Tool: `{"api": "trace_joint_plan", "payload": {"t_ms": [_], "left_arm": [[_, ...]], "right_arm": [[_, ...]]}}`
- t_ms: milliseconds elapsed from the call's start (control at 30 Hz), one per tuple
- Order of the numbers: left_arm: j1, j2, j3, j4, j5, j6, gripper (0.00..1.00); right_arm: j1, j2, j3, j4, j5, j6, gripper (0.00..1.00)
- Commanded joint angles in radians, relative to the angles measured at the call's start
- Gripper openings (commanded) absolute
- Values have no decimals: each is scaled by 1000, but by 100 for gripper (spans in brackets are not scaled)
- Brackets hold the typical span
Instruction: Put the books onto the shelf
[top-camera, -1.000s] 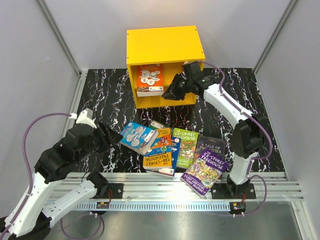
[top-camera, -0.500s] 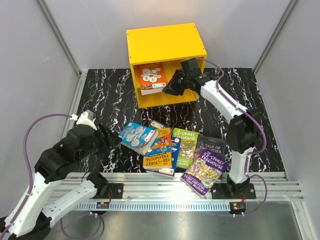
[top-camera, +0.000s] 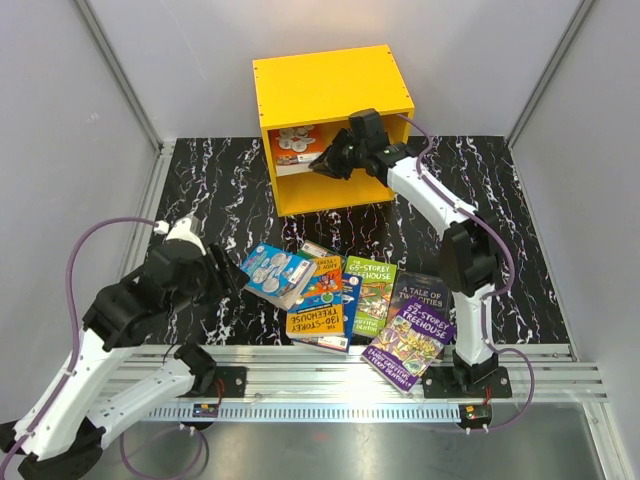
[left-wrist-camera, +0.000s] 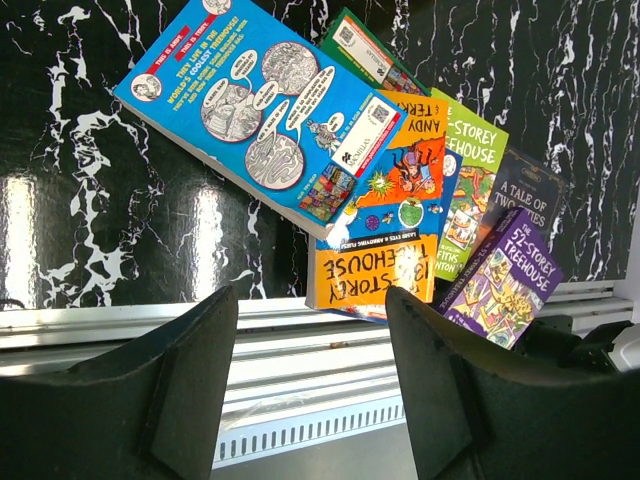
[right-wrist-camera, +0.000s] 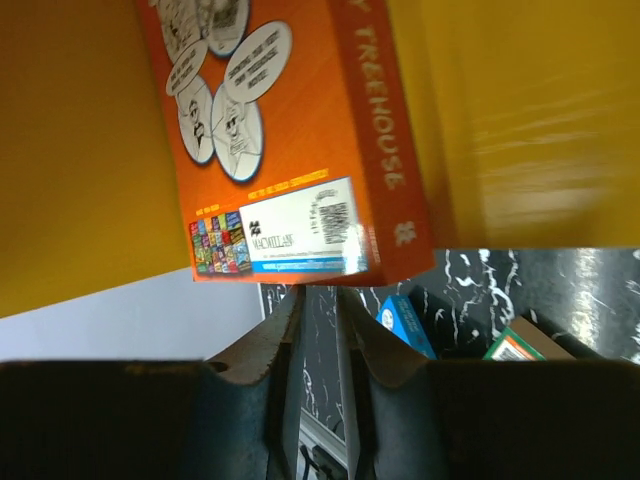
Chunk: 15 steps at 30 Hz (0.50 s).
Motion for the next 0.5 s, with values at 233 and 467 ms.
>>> {"api": "trace_joint_plan", "payload": {"t_ms": [233,467], "left_arm": [[1,21,19,54,13,41,64],[1,52,-39,96,19,21,65]], "right_arm": [[35,3,53,108,11,14,31],[35,-298,-209,-5,205,-99,100]]}}
